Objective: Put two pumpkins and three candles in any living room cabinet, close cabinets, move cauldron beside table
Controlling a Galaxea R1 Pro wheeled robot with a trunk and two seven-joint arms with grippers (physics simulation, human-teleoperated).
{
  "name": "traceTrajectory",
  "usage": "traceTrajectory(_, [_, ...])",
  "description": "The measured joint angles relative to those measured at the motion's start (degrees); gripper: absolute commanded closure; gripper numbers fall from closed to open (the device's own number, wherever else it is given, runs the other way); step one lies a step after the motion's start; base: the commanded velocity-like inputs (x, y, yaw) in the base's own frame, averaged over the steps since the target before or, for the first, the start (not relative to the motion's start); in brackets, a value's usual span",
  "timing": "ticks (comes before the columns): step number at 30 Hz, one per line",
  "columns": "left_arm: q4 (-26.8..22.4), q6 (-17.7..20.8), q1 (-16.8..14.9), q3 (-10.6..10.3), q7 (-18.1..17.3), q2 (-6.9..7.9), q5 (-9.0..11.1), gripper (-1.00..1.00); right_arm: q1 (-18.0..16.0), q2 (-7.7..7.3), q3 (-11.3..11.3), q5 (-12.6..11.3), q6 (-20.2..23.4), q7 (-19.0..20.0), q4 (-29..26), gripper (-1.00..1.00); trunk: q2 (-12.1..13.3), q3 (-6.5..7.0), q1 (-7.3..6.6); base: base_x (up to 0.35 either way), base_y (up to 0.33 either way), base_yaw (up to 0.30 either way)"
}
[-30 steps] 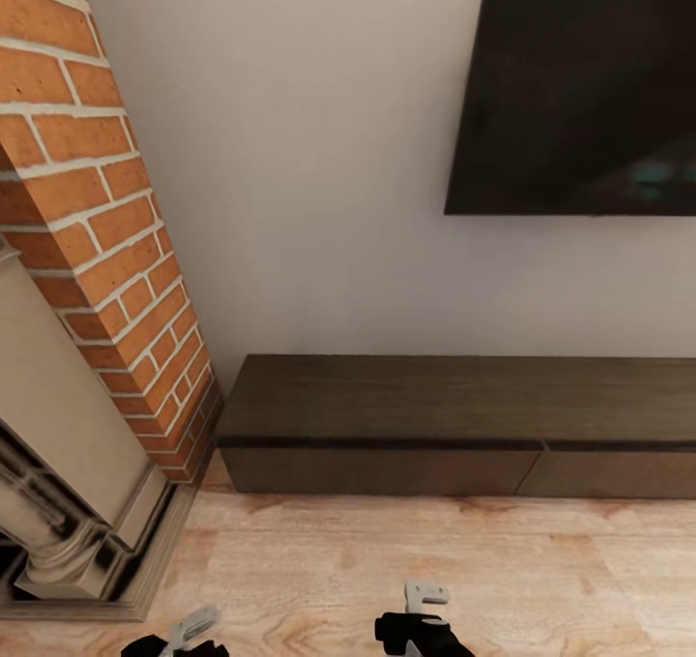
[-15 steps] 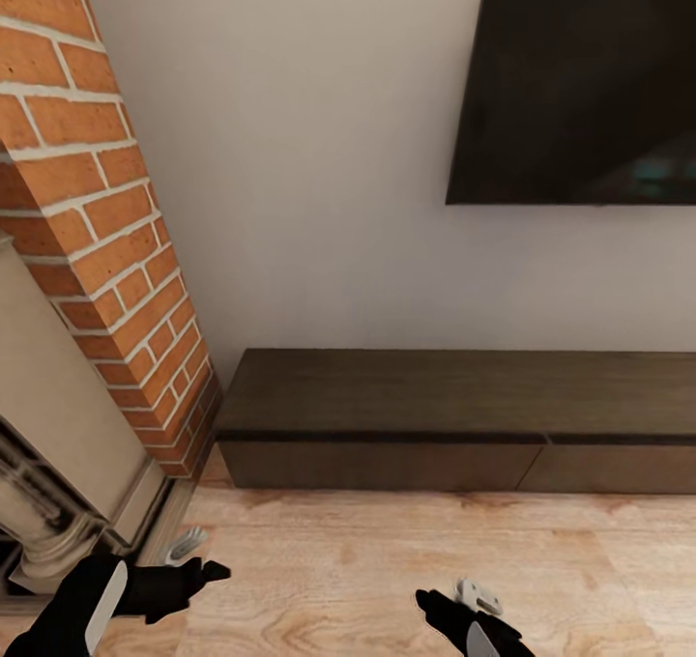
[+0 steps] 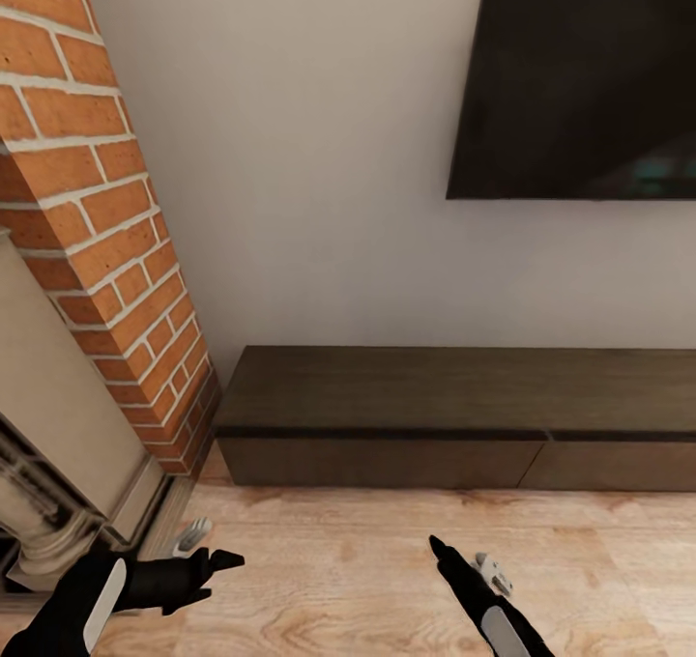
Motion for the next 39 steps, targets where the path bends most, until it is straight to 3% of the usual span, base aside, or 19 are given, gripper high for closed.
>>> traceTrajectory(5, [0.0,0.35,0.01,0.01,-1.87,0.0,-0.04,-1.0,0.0,-0.53,-2.12,-6.41,0.09,4.99,-0.79,-1.0,-2.01,-0.9,1.1,0.0,0.0,0.0])
traceTrajectory(12, [0.0,0.51,-0.01,0.0,-6.23,0.06,-0.07,-1.0,-0.39,-1.2,-2.43,-7.62,-0.28,6.17,-0.79,-1.0,-4.81,-2.15,2.64,0.0,0.0,0.0])
traceTrajectory(18, [0.0,0.47,0.0,-0.27,-7.21,-0.07,-0.14,-1.0,-0.43,-1.16,-2.68,-7.9,-0.34,6.47,-1.21,-1.0,-7.22,-3.23,3.95,0.0,0.0,0.0])
traceTrajectory(20, [0.0,0.49,0.01,-0.28,-7.29,-0.04,-0.14,-1.0,-0.24,-1.3,-5.88,-10.13,-0.87,7.75,-1.25,-1.0,-8.02,-3.59,4.39,0.0,0.0,0.0])
traceTrajectory(23, [0.0,0.49,0.0,-0.26,-7.29,-0.02,-0.14,-1.0,0.04,-1.34,-13.29,-16.81,-0.93,12.21,-1.16,-1.0,-9.22,-4.13,5.05,0.0,0.0,0.0])
traceTrajectory(26, [0.0,0.48,0.01,-0.3,-7.29,-0.06,-0.15,-1.0,0.13,-1.4,-16.0,-19.7,-0.8,16.98,-0.97,-1.0,-10.43,-4.67,5.71,0.0,0.0,0.0])
traceTrajectory(28, [0.0,0.45,0.0,-0.43,-7.29,-0.2,-0.14,-1.0,0.16,-1.2,-16.95,-20.64,-0.87,19.27,-0.84,-1.0,-11.23,-5.03,6.15,0.0,0.0,0.0])
traceTrajectory(35, [0.0,0.52,0.01,-0.47,-7.46,-0.31,-0.07,-1.0,0.18,-1.27,-17.6,-21.59,-0.59,20.82,-1.1,-1.0,-14.04,-6.28,7.69,0.0,0.0,0.0])
traceTrajectory(39, [0.45,0.97,0.04,-0.71,-10.16,-0.41,-0.06,-1.0,0.14,-0.7,-17.43,-21.62,0.86,21.62,-1.22,-1.0,-15.64,-7.0,8.57,0.0,0.0,0.0])
